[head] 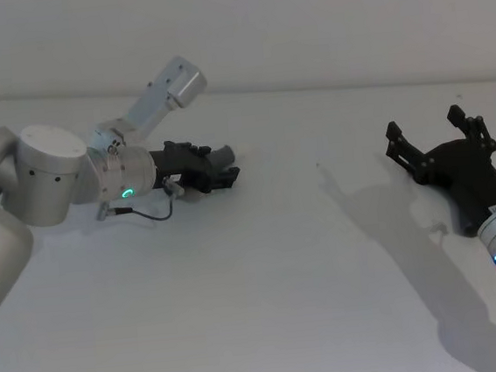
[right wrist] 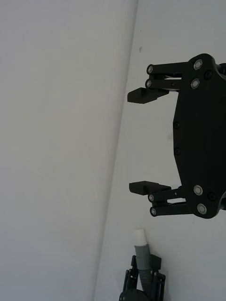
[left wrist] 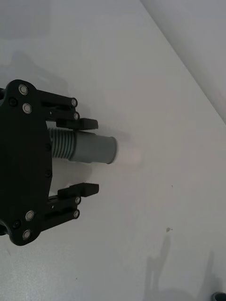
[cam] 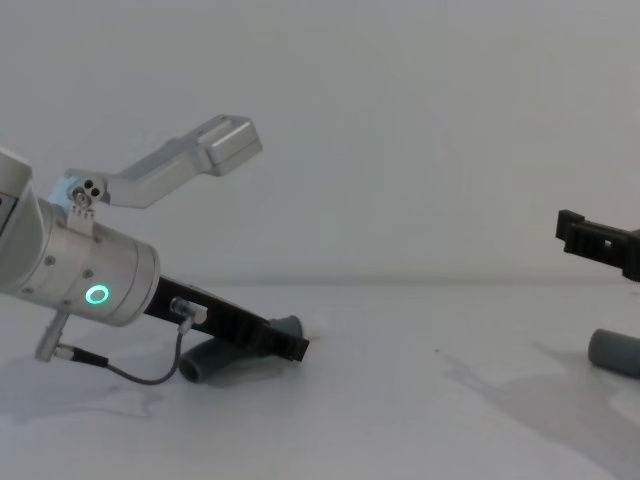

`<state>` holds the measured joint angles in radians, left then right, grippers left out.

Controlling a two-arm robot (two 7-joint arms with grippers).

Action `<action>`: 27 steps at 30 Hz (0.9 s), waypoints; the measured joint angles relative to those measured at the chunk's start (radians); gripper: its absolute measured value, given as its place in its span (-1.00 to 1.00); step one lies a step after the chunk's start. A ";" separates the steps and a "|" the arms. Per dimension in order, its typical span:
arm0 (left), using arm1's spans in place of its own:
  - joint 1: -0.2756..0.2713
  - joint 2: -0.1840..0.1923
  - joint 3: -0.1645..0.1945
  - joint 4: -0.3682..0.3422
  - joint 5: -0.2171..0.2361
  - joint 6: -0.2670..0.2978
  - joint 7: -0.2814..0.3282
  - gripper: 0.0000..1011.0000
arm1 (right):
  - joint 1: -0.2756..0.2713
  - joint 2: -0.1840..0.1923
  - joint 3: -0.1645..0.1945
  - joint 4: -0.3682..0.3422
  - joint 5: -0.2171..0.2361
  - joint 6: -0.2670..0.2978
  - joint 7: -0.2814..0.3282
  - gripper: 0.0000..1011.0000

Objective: Use both hands to pick up one end of the pipe from the table, align the ends, and insert them.

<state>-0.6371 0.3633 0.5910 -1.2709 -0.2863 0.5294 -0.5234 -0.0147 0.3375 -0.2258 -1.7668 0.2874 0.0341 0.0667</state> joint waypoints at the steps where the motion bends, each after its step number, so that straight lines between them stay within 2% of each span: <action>1: 0.000 0.000 0.000 0.000 0.000 0.000 0.000 0.37 | 0.000 0.000 0.000 0.000 0.000 0.000 0.000 0.98; 4: 0.000 0.000 0.000 0.000 0.000 0.001 0.000 0.10 | 0.000 0.000 0.000 0.000 0.000 0.000 0.000 0.98; 9: 0.000 -0.001 0.001 0.001 0.000 0.001 0.001 -0.10 | 0.000 0.000 0.000 0.000 0.000 0.000 0.000 0.98; 11: 0.000 -0.001 0.001 0.001 0.000 0.001 0.001 -0.27 | 0.000 0.000 0.000 0.000 0.000 0.000 0.000 0.98; 27: 0.000 -0.002 0.001 0.001 0.000 0.001 0.001 -0.30 | 0.000 0.000 0.000 0.000 0.000 0.000 0.000 0.98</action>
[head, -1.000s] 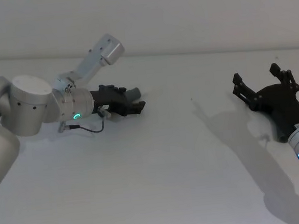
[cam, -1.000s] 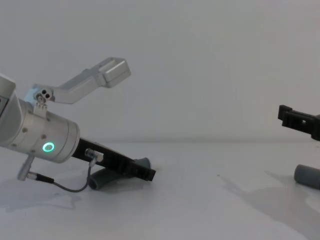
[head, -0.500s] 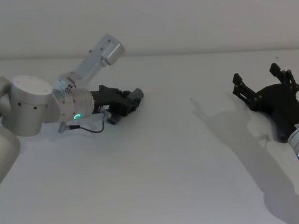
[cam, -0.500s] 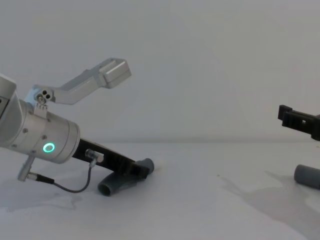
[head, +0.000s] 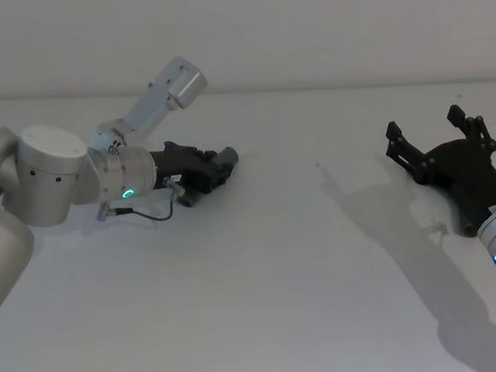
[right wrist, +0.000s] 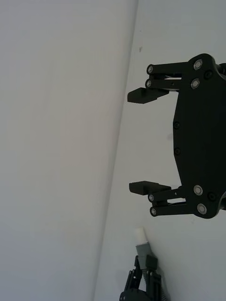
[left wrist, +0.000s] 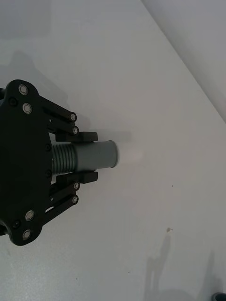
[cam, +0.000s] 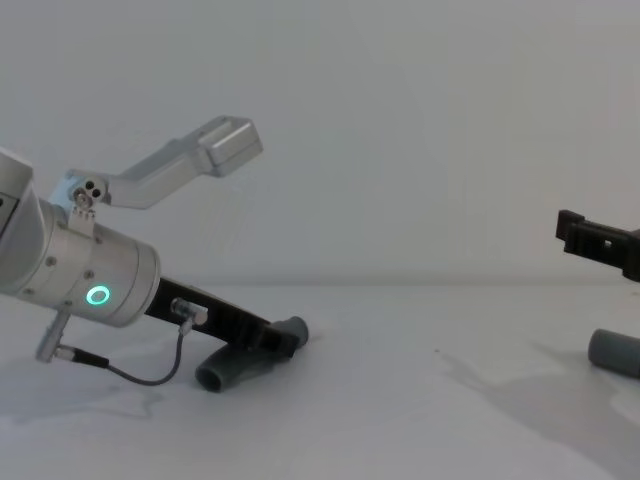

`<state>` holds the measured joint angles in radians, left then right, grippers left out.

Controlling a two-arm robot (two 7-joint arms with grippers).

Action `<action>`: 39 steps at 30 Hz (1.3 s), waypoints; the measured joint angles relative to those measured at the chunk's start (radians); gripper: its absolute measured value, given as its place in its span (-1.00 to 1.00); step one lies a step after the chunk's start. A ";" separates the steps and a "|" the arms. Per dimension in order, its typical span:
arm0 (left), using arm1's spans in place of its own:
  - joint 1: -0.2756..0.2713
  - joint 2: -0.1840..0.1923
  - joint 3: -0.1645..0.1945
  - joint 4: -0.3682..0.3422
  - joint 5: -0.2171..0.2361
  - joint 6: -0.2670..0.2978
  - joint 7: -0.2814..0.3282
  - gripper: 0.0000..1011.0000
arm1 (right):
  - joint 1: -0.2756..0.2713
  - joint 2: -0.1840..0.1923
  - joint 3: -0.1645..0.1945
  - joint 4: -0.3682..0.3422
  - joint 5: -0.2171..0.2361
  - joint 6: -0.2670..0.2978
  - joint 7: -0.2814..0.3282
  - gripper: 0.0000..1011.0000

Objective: Use both hands to pick up one end of the pipe from the table, align the ends, and insert them.

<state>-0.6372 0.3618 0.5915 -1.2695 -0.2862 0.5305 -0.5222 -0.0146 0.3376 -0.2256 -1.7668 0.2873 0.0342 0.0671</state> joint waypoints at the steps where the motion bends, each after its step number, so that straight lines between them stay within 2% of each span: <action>1: 0.000 0.000 0.000 0.000 0.000 0.000 0.000 -0.30 | 0.000 0.001 0.000 0.000 0.000 0.000 0.001 0.98; 9: 0.000 0.000 0.000 0.000 0.000 0.000 0.000 -0.30 | 0.008 0.027 0.005 0.004 -0.004 0.025 0.028 0.98; 13: 0.000 0.000 0.000 0.000 0.000 0.000 0.000 -0.30 | 0.016 0.054 0.010 0.006 -0.006 0.052 0.053 0.98; 18: 0.000 0.000 0.000 0.000 0.000 0.000 0.000 -0.30 | 0.032 0.110 0.020 0.010 -0.002 0.116 0.112 0.98; 19: 0.000 0.000 0.000 0.000 0.000 0.000 0.000 -0.30 | 0.032 0.110 0.020 0.010 -0.002 0.116 0.112 0.98; 20: 0.000 0.000 0.000 0.000 0.000 0.000 0.000 -0.30 | 0.037 0.128 0.024 0.011 0.002 0.139 0.136 0.98; 26: 0.000 0.000 0.000 0.000 0.000 0.000 0.000 -0.30 | 0.042 0.165 0.033 0.014 0.016 0.184 0.182 0.98; 33: 0.000 0.000 0.000 0.000 0.000 0.000 0.000 -0.30 | 0.043 0.192 0.044 0.017 0.035 0.220 0.219 0.98; 39: 0.000 0.000 0.000 0.000 0.000 0.000 0.000 -0.30 | 0.039 0.199 0.054 0.021 0.059 0.245 0.233 0.98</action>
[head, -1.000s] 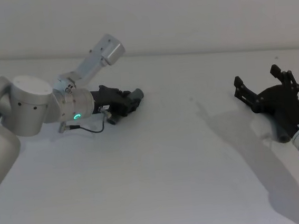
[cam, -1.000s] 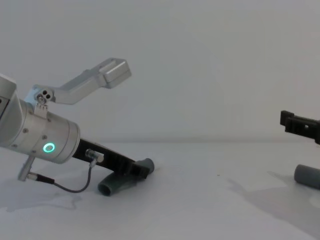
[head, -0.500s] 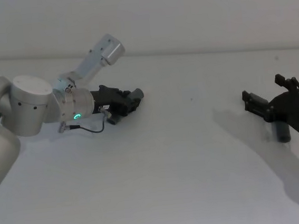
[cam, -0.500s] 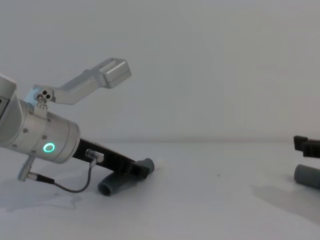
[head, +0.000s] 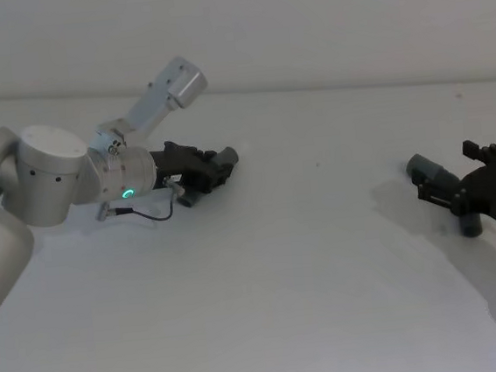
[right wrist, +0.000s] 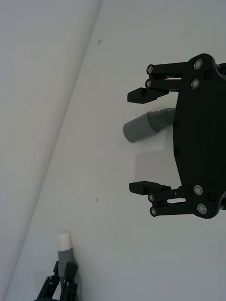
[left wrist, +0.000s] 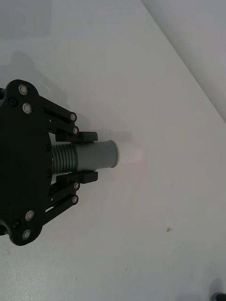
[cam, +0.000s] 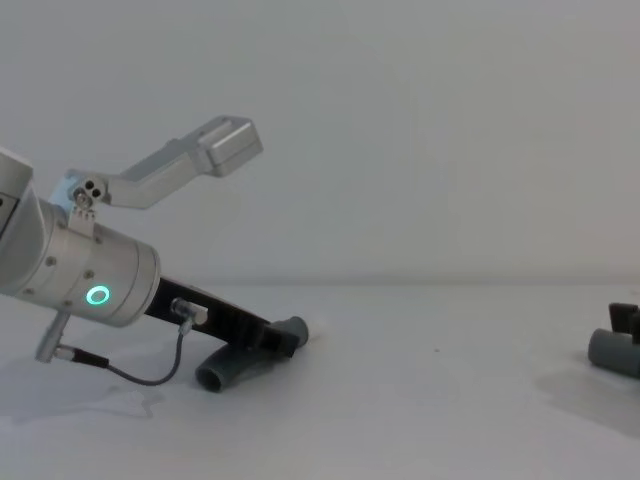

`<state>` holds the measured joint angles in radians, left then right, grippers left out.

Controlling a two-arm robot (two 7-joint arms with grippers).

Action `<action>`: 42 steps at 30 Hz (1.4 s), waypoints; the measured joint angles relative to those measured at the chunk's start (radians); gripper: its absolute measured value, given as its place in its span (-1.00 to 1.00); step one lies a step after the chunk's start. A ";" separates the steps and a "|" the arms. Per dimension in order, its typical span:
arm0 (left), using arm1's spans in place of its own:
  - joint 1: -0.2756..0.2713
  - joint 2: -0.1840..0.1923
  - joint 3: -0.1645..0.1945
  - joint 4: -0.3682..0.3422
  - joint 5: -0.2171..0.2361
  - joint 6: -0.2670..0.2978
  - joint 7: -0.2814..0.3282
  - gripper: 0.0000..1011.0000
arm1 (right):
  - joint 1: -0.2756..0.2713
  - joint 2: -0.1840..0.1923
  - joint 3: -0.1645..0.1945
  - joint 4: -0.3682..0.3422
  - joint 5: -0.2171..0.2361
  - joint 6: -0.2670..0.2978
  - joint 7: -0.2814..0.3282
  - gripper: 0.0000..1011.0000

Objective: Use both hands to pick up one end of the pipe from the table, align the ends, and insert them.

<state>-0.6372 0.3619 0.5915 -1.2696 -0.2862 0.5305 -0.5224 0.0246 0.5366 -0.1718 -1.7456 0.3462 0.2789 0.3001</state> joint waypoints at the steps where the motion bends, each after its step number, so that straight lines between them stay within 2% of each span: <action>1: 0.000 0.000 0.000 0.000 0.000 0.000 0.000 -0.30 | -0.001 0.000 0.002 0.001 0.003 0.003 0.001 0.98; 21: 0.000 0.000 0.000 0.000 0.000 0.000 0.000 -0.30 | 0.009 -0.010 0.029 0.060 0.089 0.072 0.009 0.98; 42: 0.000 0.000 0.000 0.000 0.000 0.000 0.000 -0.30 | 0.052 -0.011 0.003 0.126 0.115 0.099 0.018 0.98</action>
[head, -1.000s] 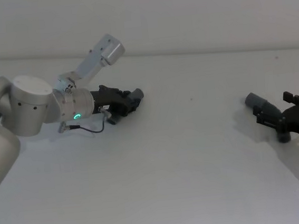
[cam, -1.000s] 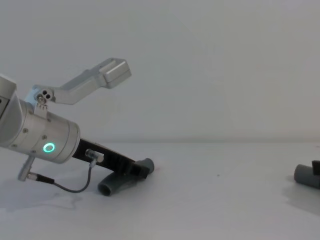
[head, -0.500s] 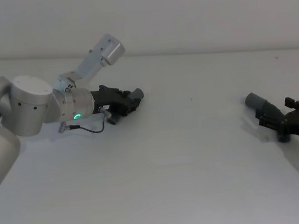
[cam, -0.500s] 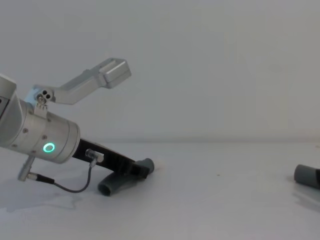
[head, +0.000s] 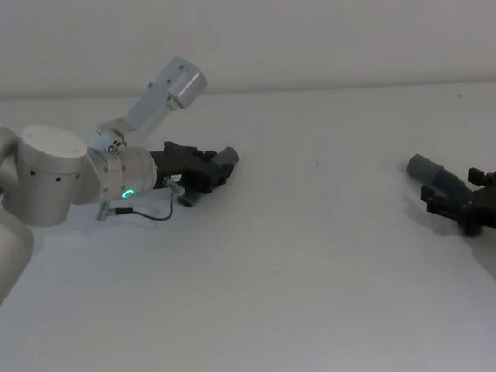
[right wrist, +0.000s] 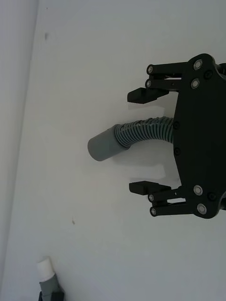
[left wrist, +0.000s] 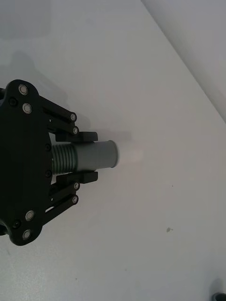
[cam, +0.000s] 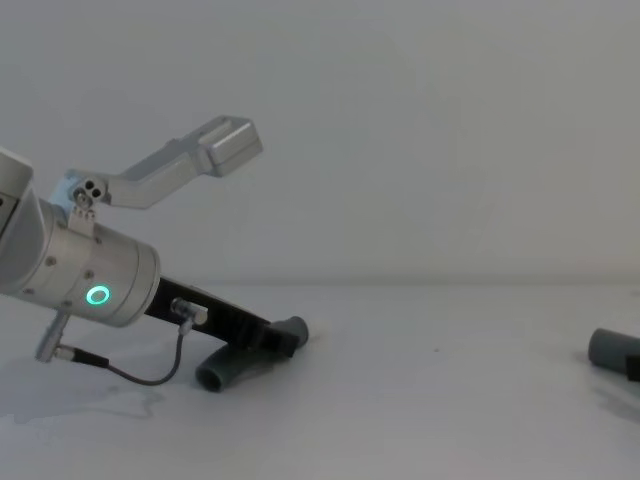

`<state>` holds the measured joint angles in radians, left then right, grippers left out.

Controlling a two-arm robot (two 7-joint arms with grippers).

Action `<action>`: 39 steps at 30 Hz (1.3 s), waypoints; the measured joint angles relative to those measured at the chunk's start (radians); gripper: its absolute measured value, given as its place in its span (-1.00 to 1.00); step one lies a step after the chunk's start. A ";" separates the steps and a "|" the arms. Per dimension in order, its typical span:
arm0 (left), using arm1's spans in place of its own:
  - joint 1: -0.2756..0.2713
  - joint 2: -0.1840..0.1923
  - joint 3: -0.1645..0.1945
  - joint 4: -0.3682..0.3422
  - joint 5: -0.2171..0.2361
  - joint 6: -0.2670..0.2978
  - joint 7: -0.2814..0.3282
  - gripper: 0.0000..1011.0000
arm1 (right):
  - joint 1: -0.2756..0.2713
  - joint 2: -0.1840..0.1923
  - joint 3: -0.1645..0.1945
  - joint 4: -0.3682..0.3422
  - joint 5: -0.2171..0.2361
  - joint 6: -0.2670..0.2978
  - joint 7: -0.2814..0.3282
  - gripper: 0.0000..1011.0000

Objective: Use both hands to pick up one end of the pipe from the table, align the ends, and insert them.

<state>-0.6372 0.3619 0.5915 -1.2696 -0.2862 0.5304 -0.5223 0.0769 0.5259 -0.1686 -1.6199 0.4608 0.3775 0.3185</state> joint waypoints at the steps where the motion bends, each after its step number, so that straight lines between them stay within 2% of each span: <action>1: 0.000 0.000 0.000 0.000 0.000 0.000 0.000 -0.30 | 0.004 0.000 -0.003 0.004 0.001 0.002 0.000 0.98; 24: 0.000 0.000 0.000 0.000 0.000 0.000 0.000 -0.30 | 0.034 -0.005 -0.027 0.031 0.012 0.023 -0.026 0.98; 33: 0.000 0.000 0.000 0.000 0.000 0.000 0.000 -0.30 | 0.037 -0.005 -0.030 0.034 0.013 0.026 -0.030 0.61; 34: 0.000 0.000 0.000 0.000 0.000 0.000 0.000 -0.30 | 0.038 -0.005 -0.030 0.034 0.014 0.026 -0.031 0.49; 39: 0.000 0.000 0.000 0.000 0.000 0.000 0.000 -0.30 | 0.038 -0.005 -0.031 0.035 0.014 0.027 -0.032 0.23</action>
<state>-0.6372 0.3619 0.5915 -1.2695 -0.2862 0.5304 -0.5224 0.1152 0.5212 -0.1994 -1.5851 0.4747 0.4045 0.2867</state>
